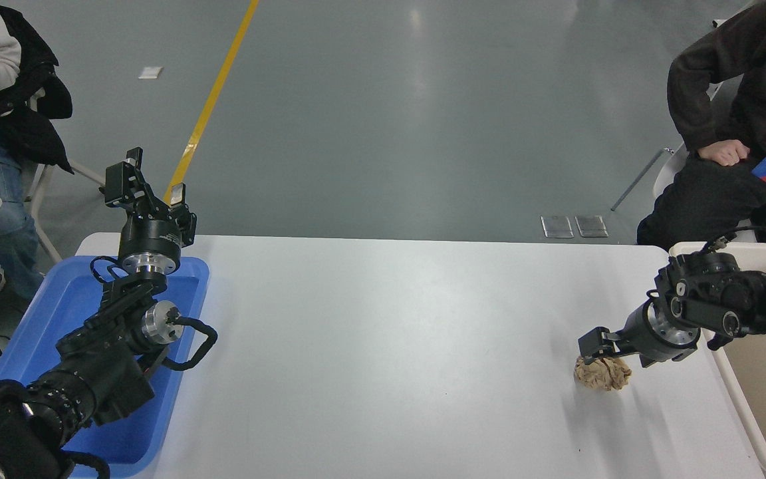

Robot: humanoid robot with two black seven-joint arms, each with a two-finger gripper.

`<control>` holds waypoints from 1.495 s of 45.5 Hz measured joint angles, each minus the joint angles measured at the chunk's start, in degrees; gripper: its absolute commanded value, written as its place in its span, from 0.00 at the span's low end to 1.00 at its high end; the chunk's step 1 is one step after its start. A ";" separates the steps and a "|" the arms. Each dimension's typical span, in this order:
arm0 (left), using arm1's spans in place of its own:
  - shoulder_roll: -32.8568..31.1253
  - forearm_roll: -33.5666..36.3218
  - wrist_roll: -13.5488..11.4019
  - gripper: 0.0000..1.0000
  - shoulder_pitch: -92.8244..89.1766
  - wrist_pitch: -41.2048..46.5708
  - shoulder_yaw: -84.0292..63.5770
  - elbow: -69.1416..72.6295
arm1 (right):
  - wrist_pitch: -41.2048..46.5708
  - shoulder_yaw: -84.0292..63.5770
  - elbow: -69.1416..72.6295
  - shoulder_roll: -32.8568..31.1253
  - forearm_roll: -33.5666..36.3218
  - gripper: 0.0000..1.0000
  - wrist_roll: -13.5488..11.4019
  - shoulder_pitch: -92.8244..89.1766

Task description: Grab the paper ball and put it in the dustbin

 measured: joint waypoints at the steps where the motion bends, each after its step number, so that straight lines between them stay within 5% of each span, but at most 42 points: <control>1: 0.00 0.00 0.00 1.00 0.00 0.00 0.00 0.00 | -0.12 0.07 -0.07 0.00 -0.05 1.00 -0.03 -0.23; 5: 0.00 0.00 0.00 1.00 0.00 0.00 0.00 0.00 | -0.89 0.33 -0.25 0.08 -0.24 0.91 -0.07 -1.28; 11: 0.00 -0.02 0.00 1.00 0.00 0.00 0.00 0.00 | -2.53 1.02 -0.49 0.24 -0.35 0.46 -0.12 -2.60; 14: 0.00 -0.02 0.00 1.00 0.00 0.00 0.00 0.00 | -3.34 1.62 -0.60 0.28 -0.39 0.37 -0.14 -3.19; 15: 0.00 -0.02 0.00 1.00 0.00 0.00 0.00 0.00 | -3.54 1.80 -0.61 0.30 -0.40 0.30 -0.14 -3.32; 17: 0.00 -0.02 0.00 1.00 0.00 0.00 0.00 0.00 | -4.03 2.21 -0.64 0.33 -0.43 0.00 -0.14 -3.63; 40: 0.00 -0.02 0.00 1.00 0.00 0.00 0.00 -0.01 | -2.67 2.96 4.80 -4.52 -0.54 0.00 0.41 1.67; 68: 0.00 0.00 0.00 1.00 0.00 0.00 0.08 0.00 | 11.24 -19.61 33.76 -16.28 0.04 0.00 0.19 51.50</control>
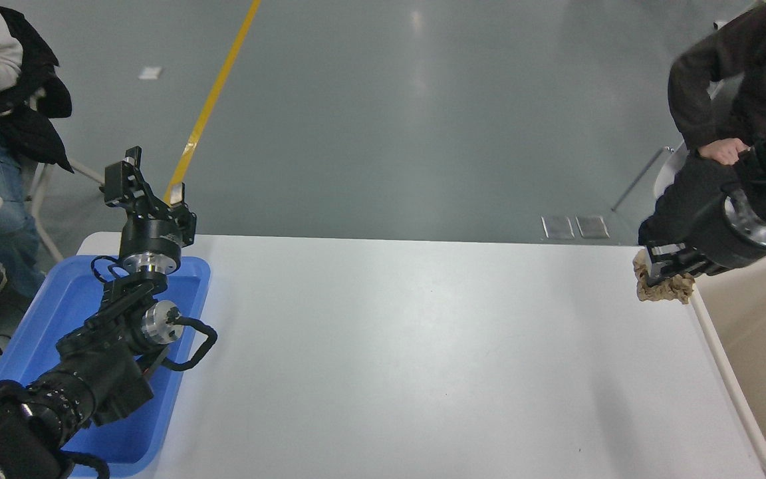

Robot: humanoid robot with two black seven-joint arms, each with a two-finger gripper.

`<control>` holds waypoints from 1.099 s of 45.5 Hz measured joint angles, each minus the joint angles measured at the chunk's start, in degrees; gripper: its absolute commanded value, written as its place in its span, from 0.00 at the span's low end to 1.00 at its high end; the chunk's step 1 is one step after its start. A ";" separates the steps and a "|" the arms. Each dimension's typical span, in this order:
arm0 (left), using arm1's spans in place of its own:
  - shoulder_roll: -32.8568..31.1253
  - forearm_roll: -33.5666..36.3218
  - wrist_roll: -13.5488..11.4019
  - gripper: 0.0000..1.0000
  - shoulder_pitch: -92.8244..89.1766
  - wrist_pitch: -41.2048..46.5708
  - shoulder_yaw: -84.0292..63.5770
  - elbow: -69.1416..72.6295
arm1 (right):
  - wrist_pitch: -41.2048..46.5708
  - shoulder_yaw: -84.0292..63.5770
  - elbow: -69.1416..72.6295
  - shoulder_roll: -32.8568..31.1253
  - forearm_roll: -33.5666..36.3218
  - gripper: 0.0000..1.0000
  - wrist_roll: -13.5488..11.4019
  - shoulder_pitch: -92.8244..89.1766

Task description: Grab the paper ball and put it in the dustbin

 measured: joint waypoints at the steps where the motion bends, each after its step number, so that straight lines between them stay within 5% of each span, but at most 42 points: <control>1: 0.00 0.00 0.00 1.00 0.00 0.00 0.00 0.00 | 0.15 -0.75 0.85 -0.07 0.08 0.00 -0.01 1.25; 24: 0.00 0.01 0.00 1.00 0.00 0.00 0.00 0.00 | 1.02 -10.96 8.69 -1.09 0.57 0.00 -0.46 15.08; 40: 0.00 0.01 0.00 1.00 0.00 0.00 0.00 0.01 | -1.22 -9.63 -1.17 -10.66 -13.31 0.00 -0.11 6.06; 50: 0.00 0.01 0.00 1.00 0.00 0.00 0.00 0.00 | -11.72 -3.18 -9.67 -13.98 -20.57 0.00 0.06 -10.63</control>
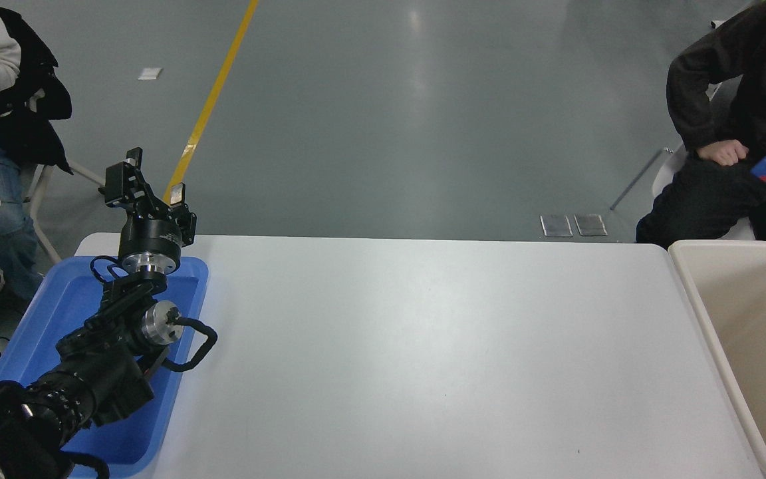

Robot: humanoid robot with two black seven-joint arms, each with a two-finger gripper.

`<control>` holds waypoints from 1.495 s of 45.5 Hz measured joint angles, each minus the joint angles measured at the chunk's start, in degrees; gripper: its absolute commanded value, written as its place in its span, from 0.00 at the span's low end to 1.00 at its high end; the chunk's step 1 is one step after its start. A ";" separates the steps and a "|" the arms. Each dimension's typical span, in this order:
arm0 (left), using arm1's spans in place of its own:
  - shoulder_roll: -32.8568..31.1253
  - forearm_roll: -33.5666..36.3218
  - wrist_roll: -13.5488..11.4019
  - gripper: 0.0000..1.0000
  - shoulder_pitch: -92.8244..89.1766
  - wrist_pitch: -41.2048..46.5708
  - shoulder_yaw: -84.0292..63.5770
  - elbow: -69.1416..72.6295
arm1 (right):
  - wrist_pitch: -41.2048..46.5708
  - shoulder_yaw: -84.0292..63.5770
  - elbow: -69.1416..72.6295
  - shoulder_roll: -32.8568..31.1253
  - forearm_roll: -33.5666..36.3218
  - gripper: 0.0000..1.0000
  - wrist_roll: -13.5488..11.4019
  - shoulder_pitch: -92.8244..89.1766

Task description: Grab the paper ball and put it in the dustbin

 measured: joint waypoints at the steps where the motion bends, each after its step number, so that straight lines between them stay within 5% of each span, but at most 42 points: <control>1: 0.00 -0.01 0.00 1.00 -0.01 0.00 0.00 0.01 | -1.12 0.44 -0.65 -0.12 -0.33 0.00 0.00 -1.57; 18: 0.00 -0.01 -0.01 1.00 0.00 0.00 0.00 0.00 | -21.22 14.56 -23.41 8.91 1.27 0.00 0.04 -36.70; 33: 0.00 -0.01 0.00 1.00 0.00 0.00 0.00 0.00 | -26.44 23.61 -45.00 22.42 11.48 0.00 -0.10 -55.44; 49: 0.00 -0.01 0.00 1.00 0.00 0.00 0.00 0.01 | -27.83 25.69 -50.88 26.77 15.54 0.00 -0.38 -60.23; 50: 0.00 -0.01 0.00 1.00 0.00 0.00 0.00 0.01 | -27.91 25.83 -51.07 26.85 15.67 0.06 -0.38 -60.37; 51: 0.00 -0.01 0.00 1.00 0.00 0.00 0.00 0.01 | -27.96 25.93 -51.18 26.91 15.74 0.24 -0.39 -60.46; 53: 0.00 -0.01 0.00 1.00 0.00 0.00 0.00 0.01 | -28.04 26.25 -51.39 27.00 15.90 0.98 -0.39 -60.63; 68: 0.00 -0.01 0.00 1.00 0.00 0.00 0.00 0.00 | -28.28 30.15 -52.06 26.29 16.40 1.00 -0.40 -61.20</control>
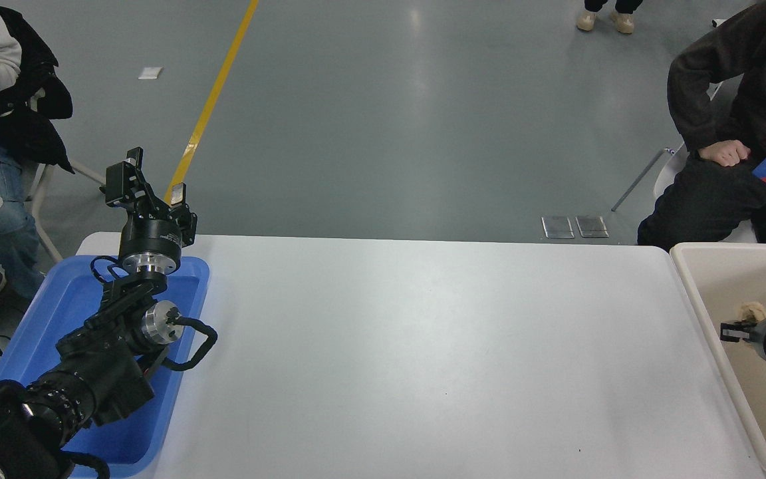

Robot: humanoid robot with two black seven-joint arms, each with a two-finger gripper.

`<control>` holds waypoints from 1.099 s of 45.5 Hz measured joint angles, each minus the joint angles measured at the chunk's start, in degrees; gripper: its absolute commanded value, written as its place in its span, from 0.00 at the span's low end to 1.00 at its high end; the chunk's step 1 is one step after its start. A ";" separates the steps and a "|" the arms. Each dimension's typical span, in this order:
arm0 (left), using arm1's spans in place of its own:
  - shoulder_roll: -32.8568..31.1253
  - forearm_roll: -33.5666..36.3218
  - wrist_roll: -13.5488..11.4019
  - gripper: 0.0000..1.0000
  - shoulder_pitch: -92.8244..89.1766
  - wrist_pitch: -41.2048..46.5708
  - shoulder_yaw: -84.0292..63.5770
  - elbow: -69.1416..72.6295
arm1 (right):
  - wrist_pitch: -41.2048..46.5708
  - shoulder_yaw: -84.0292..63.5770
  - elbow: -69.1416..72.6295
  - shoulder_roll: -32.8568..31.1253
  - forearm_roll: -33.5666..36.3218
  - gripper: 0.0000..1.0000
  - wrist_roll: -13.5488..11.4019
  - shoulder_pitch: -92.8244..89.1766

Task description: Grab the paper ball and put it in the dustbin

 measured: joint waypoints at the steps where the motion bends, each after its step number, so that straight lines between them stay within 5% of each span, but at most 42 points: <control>1: 0.00 0.00 0.00 1.00 0.00 0.00 0.00 0.00 | -0.01 0.25 -0.02 -0.11 0.01 1.00 0.00 -0.01; 21: 0.00 -0.02 -0.08 1.00 0.00 0.00 0.00 0.00 | -0.18 11.92 0.33 -1.36 0.41 1.00 0.20 0.27; 34: 0.00 -0.06 -0.09 1.00 0.00 0.00 0.01 0.00 | -0.21 42.13 5.59 -1.96 5.11 1.00 0.36 1.79; 41: 0.00 -0.05 -0.13 1.00 0.00 0.00 0.06 -0.01 | -0.02 58.09 11.24 -2.14 10.31 1.00 0.41 0.73; 50: 0.00 -0.07 -0.16 1.00 0.01 0.00 0.08 0.00 | 0.43 70.23 18.56 0.28 25.36 1.00 0.47 -1.56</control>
